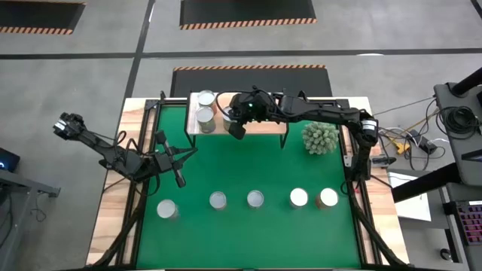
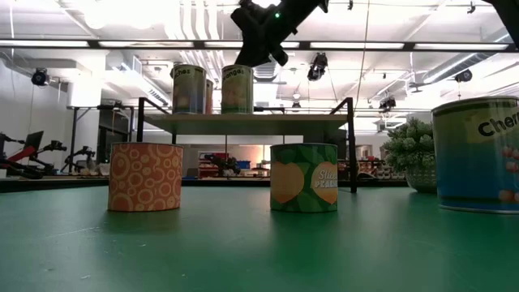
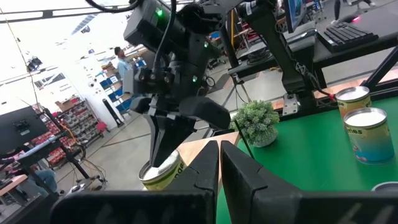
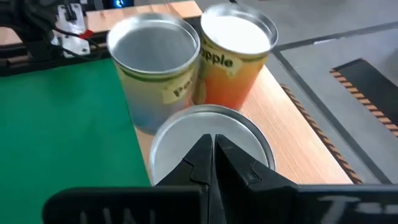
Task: Pick and place cans onto a shelf
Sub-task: Put the canned oranges on the shelf, then put the right canned cherries on the shelf
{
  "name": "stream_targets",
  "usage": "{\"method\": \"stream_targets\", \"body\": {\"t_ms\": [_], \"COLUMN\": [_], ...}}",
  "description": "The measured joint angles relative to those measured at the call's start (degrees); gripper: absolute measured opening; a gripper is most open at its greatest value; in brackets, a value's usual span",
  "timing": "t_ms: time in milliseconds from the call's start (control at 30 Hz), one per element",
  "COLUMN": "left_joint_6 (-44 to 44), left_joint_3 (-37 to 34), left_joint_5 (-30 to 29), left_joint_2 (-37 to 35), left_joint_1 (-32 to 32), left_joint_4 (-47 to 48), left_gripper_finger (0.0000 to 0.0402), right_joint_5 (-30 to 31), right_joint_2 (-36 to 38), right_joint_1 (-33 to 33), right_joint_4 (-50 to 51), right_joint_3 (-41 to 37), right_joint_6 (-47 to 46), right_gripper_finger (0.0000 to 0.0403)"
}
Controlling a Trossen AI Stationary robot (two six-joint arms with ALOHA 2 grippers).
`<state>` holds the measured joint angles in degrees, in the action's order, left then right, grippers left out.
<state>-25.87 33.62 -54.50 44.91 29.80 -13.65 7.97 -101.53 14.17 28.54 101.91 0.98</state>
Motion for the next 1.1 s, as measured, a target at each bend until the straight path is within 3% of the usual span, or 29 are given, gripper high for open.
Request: {"method": "stream_targets", "body": {"t_ms": [367,700,1100], "left_joint_6": [0.0,0.46,0.85], "left_joint_3": [0.01,-0.01,0.0], "left_joint_5": [0.0,0.0,-0.01], "left_joint_2": [0.0,0.01,0.01], "left_joint_1": [-0.01,0.0,-0.01], "left_joint_4": [0.0,-0.02,-0.03], "left_gripper_finger": [0.0,0.0,0.0], "right_joint_5": [-1.24,-11.44,-12.04], "right_joint_2": [4.84,5.79,5.79], "right_joint_1": [-5.96,-16.76,-26.7], "right_joint_4": [1.96,22.27,48.64], "right_joint_3": [0.04,-0.92,-6.73], "right_joint_6": [-1.71,-4.93,-33.52], "right_gripper_finger": [0.0009,0.0009,0.0009]}}
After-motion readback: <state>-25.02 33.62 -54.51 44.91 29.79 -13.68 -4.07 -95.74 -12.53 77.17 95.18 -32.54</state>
